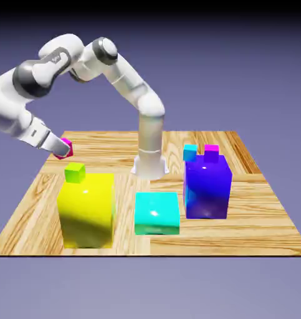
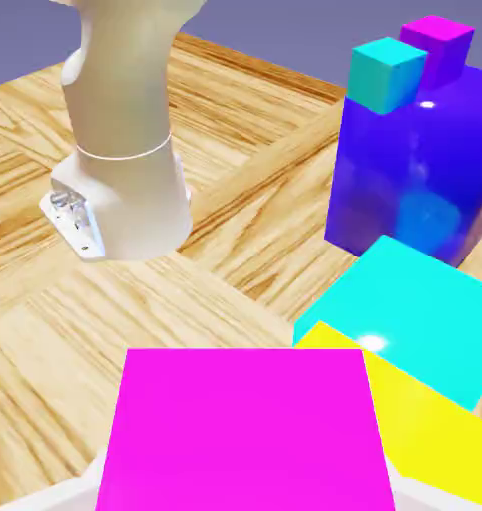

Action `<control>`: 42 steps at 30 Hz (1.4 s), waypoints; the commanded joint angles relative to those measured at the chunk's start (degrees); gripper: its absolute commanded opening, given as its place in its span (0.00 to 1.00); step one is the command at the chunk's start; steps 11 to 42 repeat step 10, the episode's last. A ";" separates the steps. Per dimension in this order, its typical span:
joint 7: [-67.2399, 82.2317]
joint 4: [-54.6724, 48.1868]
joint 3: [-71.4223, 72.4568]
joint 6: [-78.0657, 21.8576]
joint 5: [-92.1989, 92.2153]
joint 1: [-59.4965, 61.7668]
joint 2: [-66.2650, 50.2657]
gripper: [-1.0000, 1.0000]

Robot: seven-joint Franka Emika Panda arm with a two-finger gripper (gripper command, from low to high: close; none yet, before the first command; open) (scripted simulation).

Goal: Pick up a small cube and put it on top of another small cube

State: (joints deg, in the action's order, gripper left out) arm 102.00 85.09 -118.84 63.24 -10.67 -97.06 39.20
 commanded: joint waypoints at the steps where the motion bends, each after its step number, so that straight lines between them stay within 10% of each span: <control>1: 0.16 2.08 0.24 1.48 0.17 0.85 -0.49 0.00; 7: 1.21 13.24 1.52 9.23 0.70 5.42 -3.09 0.00; 8: 1.21 13.24 1.52 9.23 0.70 5.42 -3.09 1.00; 42: 1.02 11.16 1.28 7.79 0.61 4.57 -2.60 1.00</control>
